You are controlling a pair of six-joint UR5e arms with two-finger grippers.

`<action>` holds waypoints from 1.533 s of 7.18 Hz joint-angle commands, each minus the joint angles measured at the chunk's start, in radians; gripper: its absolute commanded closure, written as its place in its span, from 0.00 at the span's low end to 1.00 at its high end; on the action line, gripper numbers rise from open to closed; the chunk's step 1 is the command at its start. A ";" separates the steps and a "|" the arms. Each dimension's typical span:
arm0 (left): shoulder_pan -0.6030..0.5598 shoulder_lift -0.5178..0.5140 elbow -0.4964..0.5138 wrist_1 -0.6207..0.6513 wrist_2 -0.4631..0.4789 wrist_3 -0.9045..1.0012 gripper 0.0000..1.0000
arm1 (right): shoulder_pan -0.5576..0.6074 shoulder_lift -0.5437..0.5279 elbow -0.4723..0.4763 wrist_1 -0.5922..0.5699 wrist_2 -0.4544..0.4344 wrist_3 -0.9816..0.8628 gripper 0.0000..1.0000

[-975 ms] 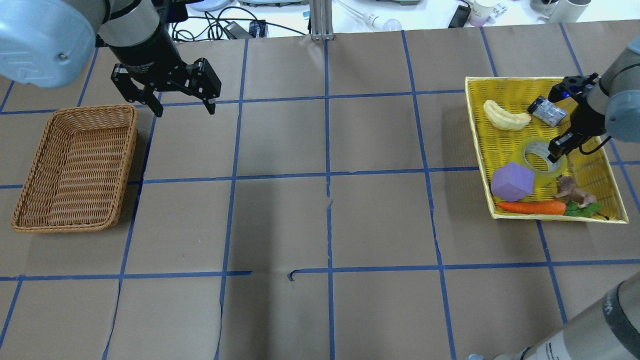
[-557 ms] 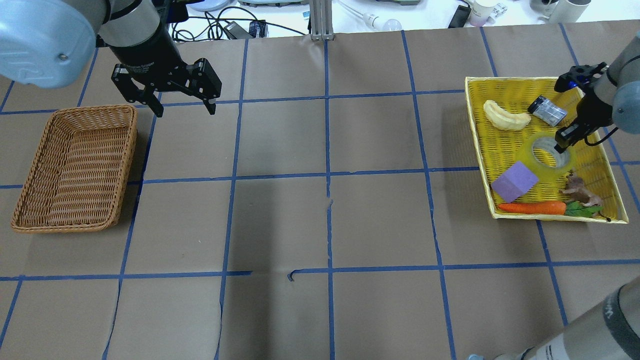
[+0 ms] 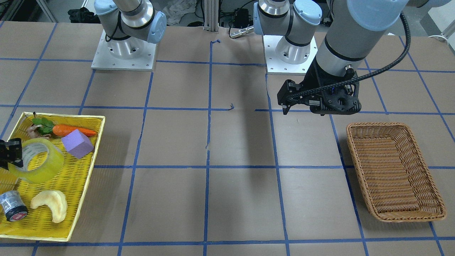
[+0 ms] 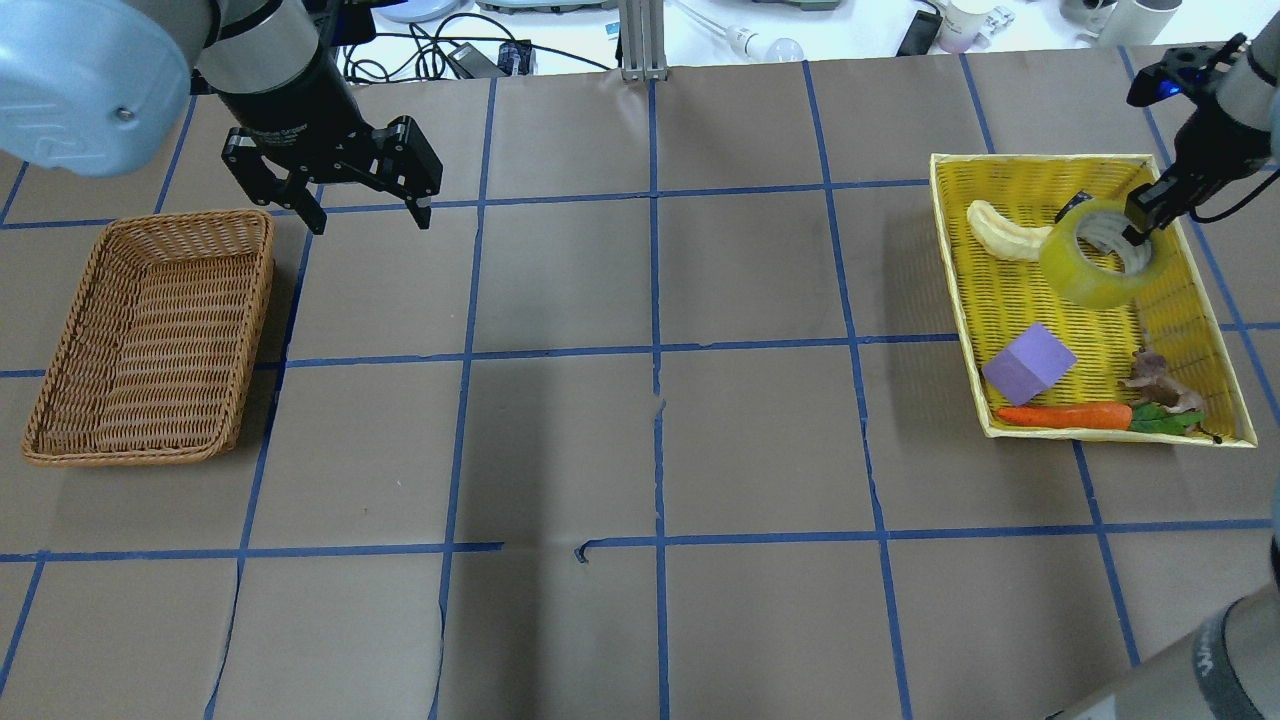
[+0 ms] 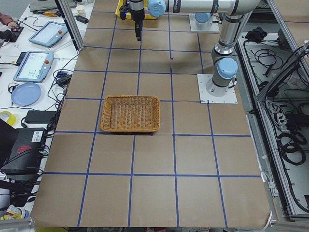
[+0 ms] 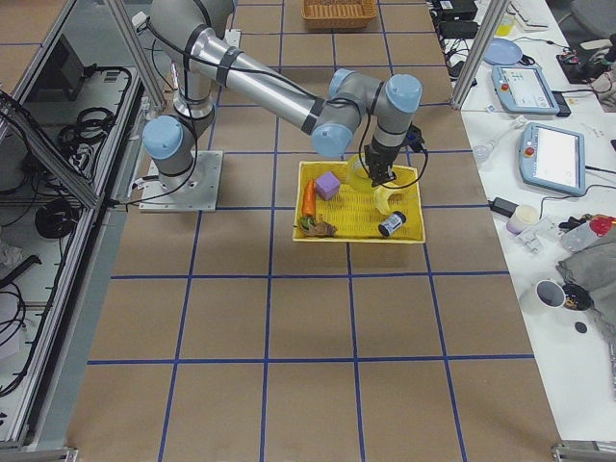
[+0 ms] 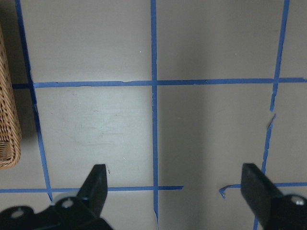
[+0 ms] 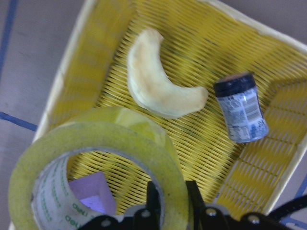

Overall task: Transfer tape with both arms
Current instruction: 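Close the right gripper on the tape roll and lift it, then carry the tape roll with the right gripper to the table center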

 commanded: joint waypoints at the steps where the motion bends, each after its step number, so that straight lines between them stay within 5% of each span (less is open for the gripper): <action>1: 0.003 0.000 0.000 0.001 0.002 0.002 0.00 | 0.222 0.004 -0.029 0.021 -0.001 0.288 1.00; 6: 0.006 -0.003 -0.002 0.001 0.011 0.012 0.00 | 0.542 0.187 -0.087 -0.151 0.060 0.775 1.00; 8: 0.006 -0.003 0.000 0.001 0.012 0.012 0.00 | 0.561 0.293 -0.205 -0.150 0.062 0.811 1.00; 11: 0.006 -0.006 -0.002 0.001 0.011 0.012 0.00 | 0.562 0.347 -0.227 -0.151 0.097 0.810 1.00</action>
